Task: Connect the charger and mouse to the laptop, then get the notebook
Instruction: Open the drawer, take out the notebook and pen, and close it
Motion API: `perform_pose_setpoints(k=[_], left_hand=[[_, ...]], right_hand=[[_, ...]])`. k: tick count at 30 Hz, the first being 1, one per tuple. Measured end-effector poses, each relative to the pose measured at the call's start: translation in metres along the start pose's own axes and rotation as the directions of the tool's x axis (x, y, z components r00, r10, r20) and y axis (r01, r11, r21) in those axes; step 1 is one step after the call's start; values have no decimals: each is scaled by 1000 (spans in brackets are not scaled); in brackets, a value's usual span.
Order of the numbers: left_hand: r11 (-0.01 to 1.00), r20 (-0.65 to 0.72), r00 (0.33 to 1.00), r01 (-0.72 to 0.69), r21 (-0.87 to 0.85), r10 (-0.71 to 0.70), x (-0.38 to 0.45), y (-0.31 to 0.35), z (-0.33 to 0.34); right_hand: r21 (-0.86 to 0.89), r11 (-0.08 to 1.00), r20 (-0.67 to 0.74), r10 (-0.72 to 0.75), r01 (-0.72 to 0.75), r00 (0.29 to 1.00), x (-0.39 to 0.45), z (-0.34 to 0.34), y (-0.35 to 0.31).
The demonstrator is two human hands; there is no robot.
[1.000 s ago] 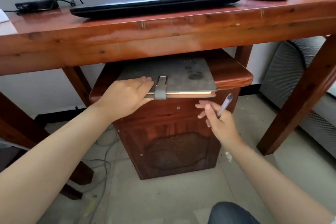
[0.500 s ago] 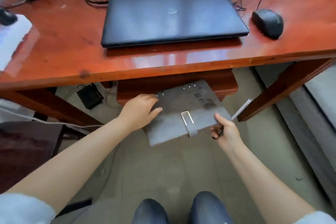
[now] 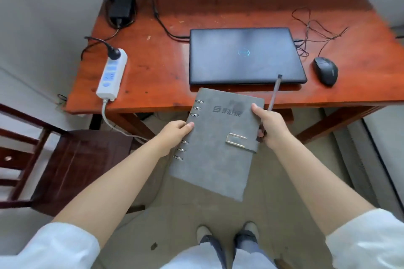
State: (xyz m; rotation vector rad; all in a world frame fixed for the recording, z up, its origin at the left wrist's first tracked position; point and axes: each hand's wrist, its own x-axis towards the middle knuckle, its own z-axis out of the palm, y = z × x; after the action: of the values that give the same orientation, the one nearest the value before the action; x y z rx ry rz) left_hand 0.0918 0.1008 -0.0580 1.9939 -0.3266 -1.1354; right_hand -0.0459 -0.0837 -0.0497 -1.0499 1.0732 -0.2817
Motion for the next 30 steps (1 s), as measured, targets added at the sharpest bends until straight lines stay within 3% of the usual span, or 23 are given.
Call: perform_pose_setpoints(k=[5,10,18,24,27,30], left_hand=[[993,-252,963,69,-94,-91,0,-9,-58],[988,-473,873,152,24,-123,31,-5,-105],[899,-507,842,352,262,-182,129,25,-167],[850,-507,824,440,288,-255,186,36,-181],[874,-550,817,386,297,-174,199,44,-187],[877,-519,851,188,442,79,196,41,-187]], right_hand=[[-413,907,1,-91,83,996,24,95,-29],[-627,775,5,-95,77,995,64,169,-42],[-752,657,57,5,40,998,166,248,-69],[-787,616,24,-14,27,1000,209,280,-82],[-820,571,18,-39,37,999,217,292,-90],[-856,513,42,-62,68,997,209,294,-85]])
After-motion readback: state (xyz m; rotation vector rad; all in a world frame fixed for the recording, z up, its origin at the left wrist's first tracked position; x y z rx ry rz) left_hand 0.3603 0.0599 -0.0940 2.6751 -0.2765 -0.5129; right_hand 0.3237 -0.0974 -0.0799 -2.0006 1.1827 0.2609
